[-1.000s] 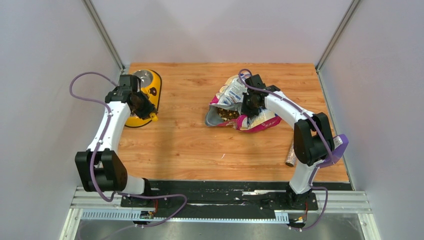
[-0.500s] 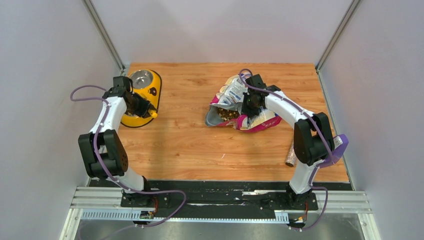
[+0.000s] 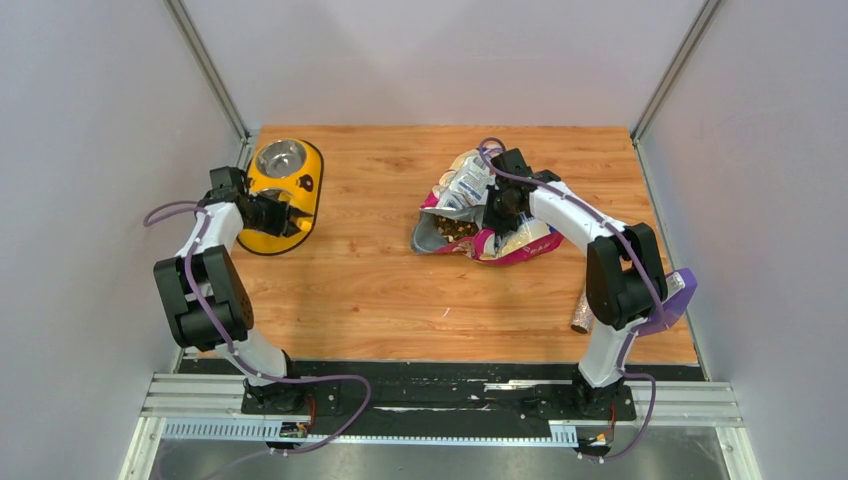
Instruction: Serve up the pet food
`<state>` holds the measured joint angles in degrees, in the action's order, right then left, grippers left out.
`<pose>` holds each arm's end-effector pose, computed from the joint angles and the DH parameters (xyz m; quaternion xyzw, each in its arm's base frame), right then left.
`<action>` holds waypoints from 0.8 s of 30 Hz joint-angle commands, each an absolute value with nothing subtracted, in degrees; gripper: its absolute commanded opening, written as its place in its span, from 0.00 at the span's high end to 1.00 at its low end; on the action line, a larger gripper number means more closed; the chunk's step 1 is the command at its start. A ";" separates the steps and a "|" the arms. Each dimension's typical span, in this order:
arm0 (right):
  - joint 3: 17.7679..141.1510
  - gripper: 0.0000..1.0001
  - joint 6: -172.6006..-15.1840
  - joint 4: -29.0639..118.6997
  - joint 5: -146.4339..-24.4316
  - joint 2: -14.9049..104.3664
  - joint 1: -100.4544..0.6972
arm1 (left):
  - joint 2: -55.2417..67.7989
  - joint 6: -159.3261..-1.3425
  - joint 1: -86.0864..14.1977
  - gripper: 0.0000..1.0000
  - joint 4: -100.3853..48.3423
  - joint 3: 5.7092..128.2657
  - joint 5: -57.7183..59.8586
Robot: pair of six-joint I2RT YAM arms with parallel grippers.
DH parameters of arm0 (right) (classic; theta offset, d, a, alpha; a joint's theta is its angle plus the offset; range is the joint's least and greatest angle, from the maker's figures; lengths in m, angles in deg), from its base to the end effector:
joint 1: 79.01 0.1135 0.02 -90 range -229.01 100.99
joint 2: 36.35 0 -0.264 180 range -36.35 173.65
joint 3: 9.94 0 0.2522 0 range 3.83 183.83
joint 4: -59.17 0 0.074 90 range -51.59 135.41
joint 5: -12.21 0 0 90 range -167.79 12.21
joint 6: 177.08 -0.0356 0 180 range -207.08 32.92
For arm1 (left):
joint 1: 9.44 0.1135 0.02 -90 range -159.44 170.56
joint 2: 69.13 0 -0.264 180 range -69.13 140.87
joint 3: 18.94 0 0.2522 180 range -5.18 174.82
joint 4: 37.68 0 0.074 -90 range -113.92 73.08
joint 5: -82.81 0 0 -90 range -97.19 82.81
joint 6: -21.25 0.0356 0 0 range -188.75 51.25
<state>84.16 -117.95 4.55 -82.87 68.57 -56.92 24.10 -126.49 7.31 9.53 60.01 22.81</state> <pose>0.3520 0.1463 0.2217 0.0653 0.9740 0.1335 0.1709 0.3205 0.0779 0.2228 -0.5159 0.7838 -0.3182 0.1350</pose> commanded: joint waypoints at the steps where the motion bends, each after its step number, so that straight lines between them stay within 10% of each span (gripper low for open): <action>1: 86.27 1.00 -118.96 6.70 -79.02 70.58 -58.73 | 24.11 -131.80 9.17 1.00 3.91 59.16 28.83; 24: 87.41 1.00 -119.41 6.73 -79.45 72.06 -58.87 | 17.18 -155.04 12.64 1.00 -7.76 52.66 35.72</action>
<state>85.76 -118.56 3.52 -83.05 70.21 -57.09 20.43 -149.88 11.77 -2.97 53.58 32.99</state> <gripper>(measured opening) 0.003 0.347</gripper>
